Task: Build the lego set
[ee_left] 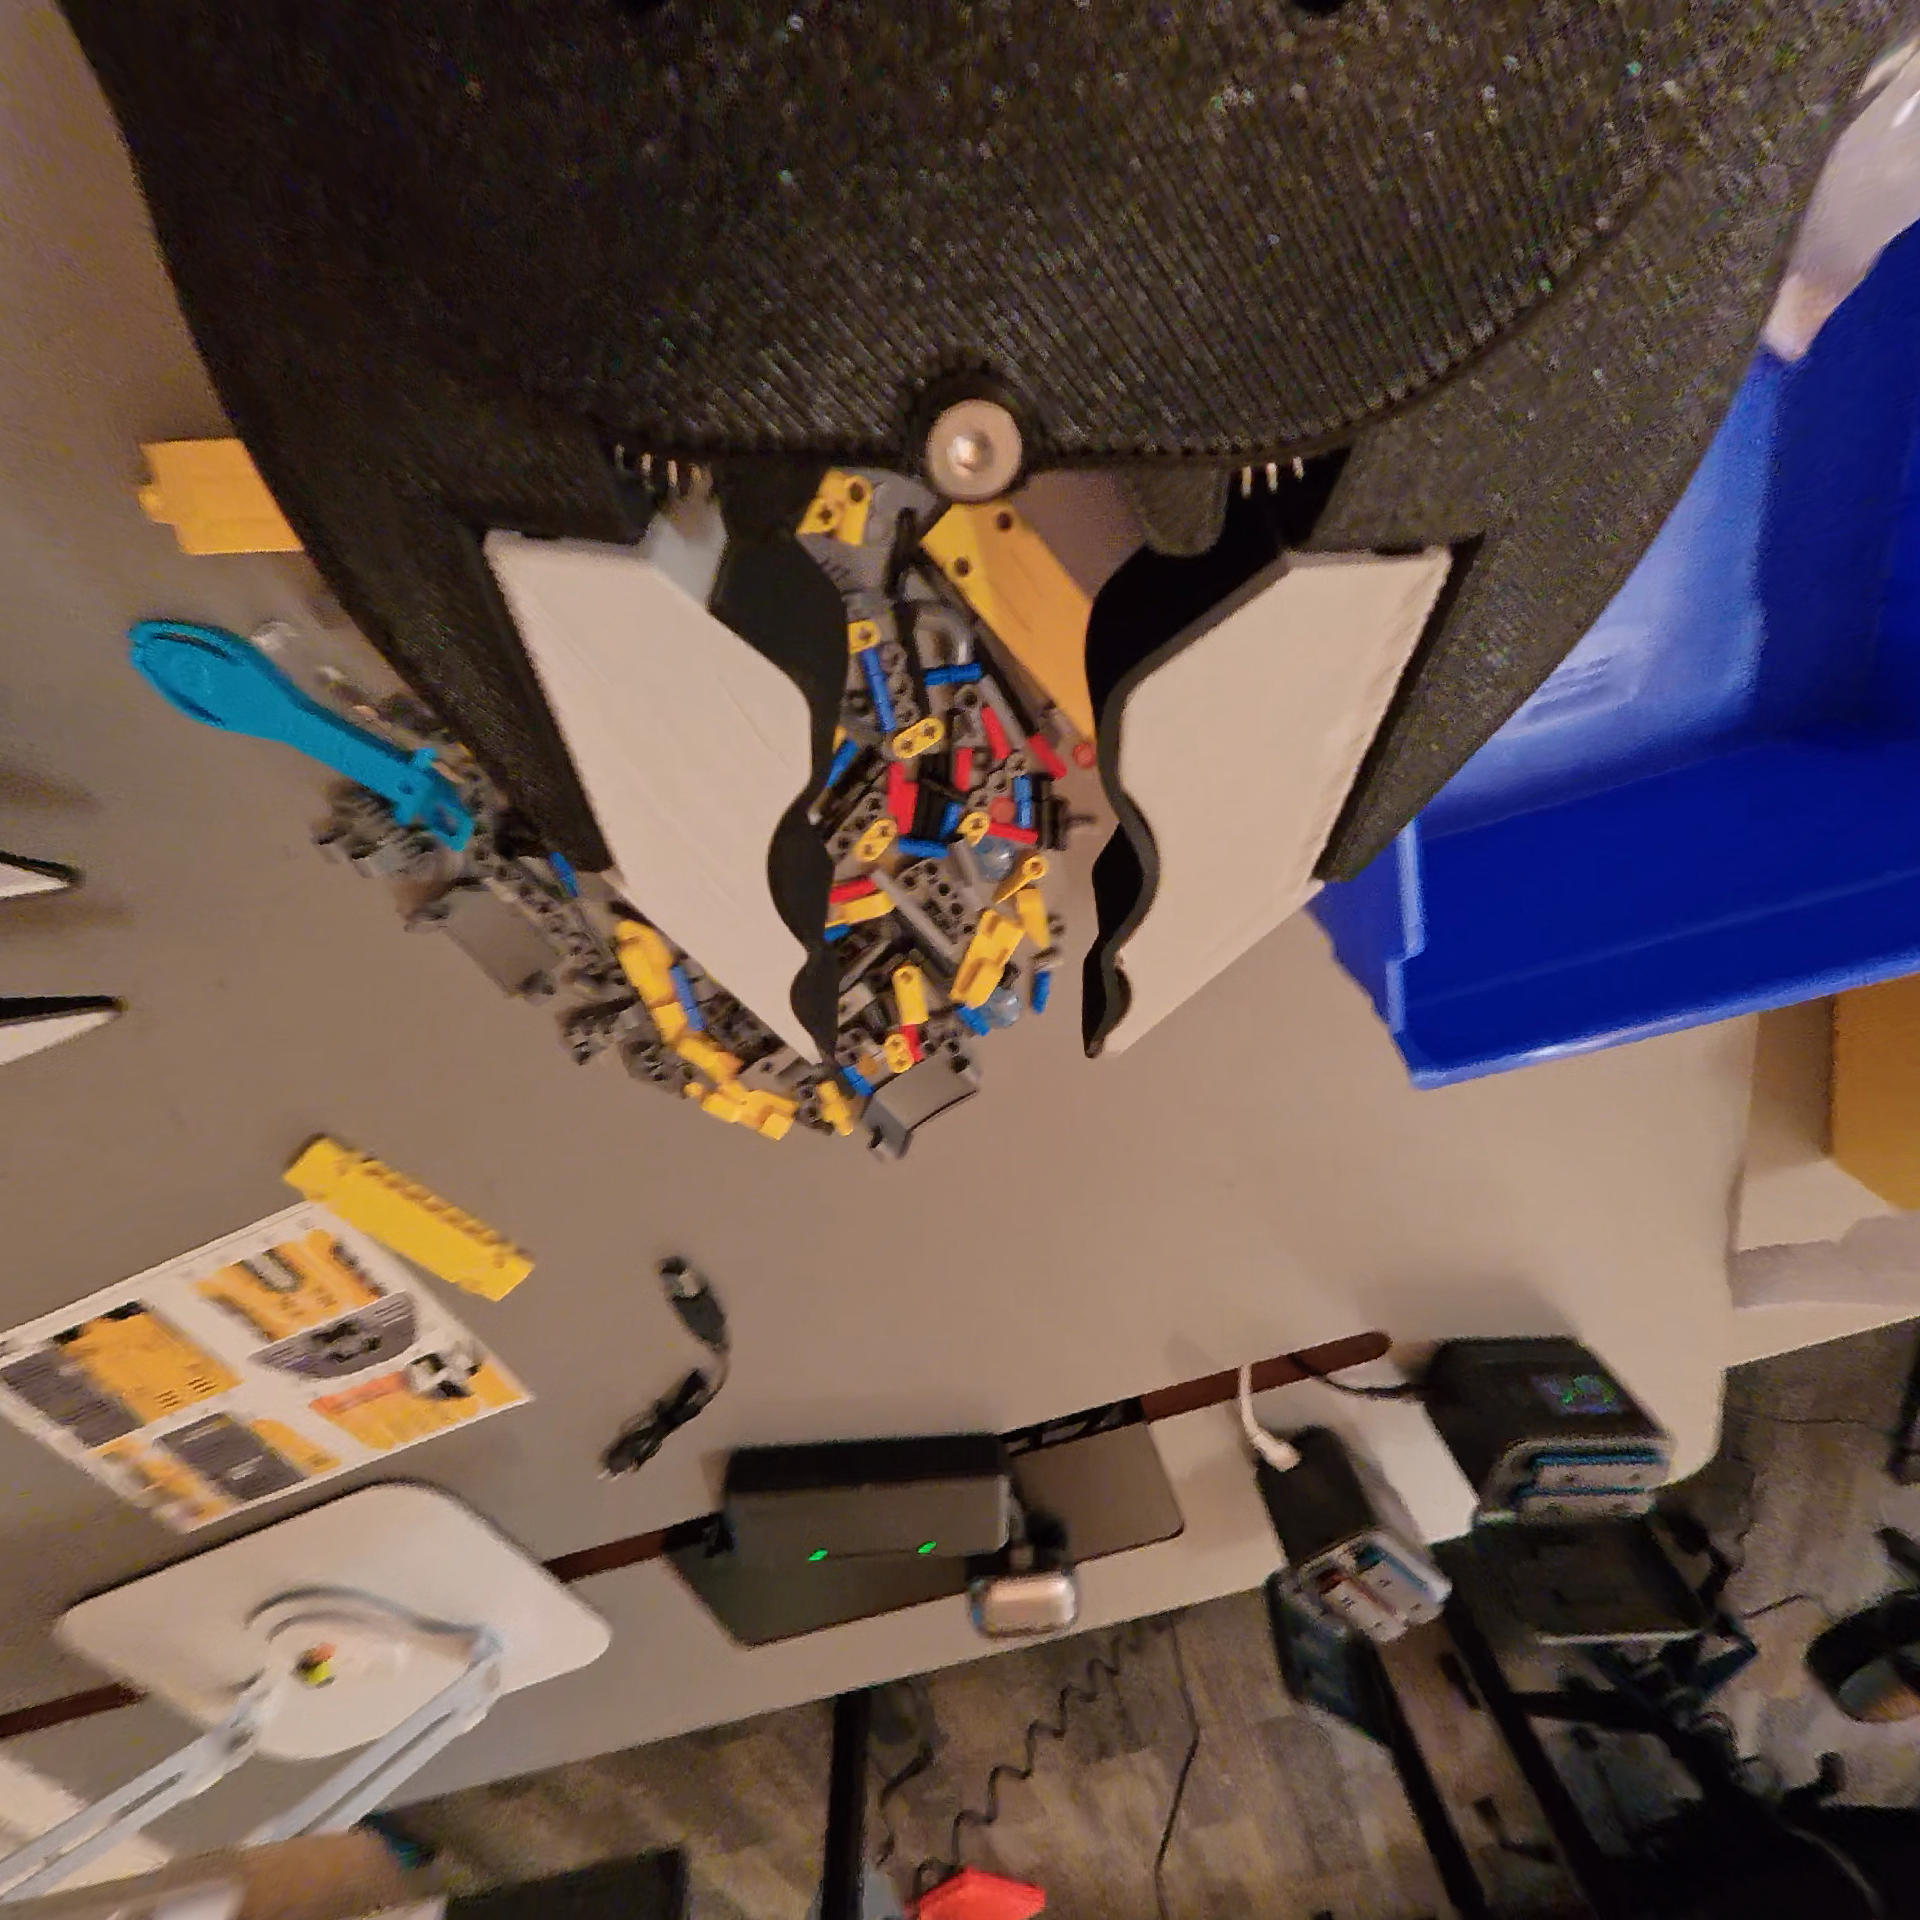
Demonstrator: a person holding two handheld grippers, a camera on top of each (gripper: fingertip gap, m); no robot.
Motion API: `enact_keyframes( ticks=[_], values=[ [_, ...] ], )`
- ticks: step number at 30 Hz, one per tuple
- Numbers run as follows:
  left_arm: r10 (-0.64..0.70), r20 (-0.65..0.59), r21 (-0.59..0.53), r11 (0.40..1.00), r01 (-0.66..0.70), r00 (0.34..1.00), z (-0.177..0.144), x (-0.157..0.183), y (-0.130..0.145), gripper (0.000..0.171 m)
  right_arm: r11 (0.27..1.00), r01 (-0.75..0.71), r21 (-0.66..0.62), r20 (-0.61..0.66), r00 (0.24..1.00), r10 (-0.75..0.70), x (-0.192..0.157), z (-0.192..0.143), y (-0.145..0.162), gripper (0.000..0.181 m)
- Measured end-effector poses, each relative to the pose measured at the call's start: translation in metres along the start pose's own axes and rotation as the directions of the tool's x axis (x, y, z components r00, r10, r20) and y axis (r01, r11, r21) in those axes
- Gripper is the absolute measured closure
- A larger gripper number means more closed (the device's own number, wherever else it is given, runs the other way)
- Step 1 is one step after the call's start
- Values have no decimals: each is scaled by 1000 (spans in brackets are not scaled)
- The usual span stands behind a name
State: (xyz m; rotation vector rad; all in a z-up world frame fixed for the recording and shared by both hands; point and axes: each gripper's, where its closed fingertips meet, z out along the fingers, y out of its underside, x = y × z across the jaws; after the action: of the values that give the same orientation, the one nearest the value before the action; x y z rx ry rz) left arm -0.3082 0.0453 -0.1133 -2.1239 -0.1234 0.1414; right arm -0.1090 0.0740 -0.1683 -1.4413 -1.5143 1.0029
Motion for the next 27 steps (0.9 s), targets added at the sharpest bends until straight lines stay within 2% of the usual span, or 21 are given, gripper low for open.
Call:
enact_keyframes(
  ticks=[2,9,15,21,27],
  values=[
    [-21,-58,36,999,23,998,-2,9,-7,127,1000,-5,4,0,1000,5,1,0,-1,153],
    [-39,-107,71,996,47,994,-4,16,-13,127,999,-25,21,3,1000,25,2,-2,-3,152],
    [-23,-106,94,995,33,994,-7,19,-17,127,999,-29,31,-5,1000,29,5,-5,-6,151],
    [-40,-171,111,992,59,984,-9,28,-21,126,996,-76,52,23,997,75,5,-6,-8,149],
    [-42,-161,123,990,63,986,-10,26,-23,126,995,-87,56,29,996,85,5,-6,-8,149]
  ],
)
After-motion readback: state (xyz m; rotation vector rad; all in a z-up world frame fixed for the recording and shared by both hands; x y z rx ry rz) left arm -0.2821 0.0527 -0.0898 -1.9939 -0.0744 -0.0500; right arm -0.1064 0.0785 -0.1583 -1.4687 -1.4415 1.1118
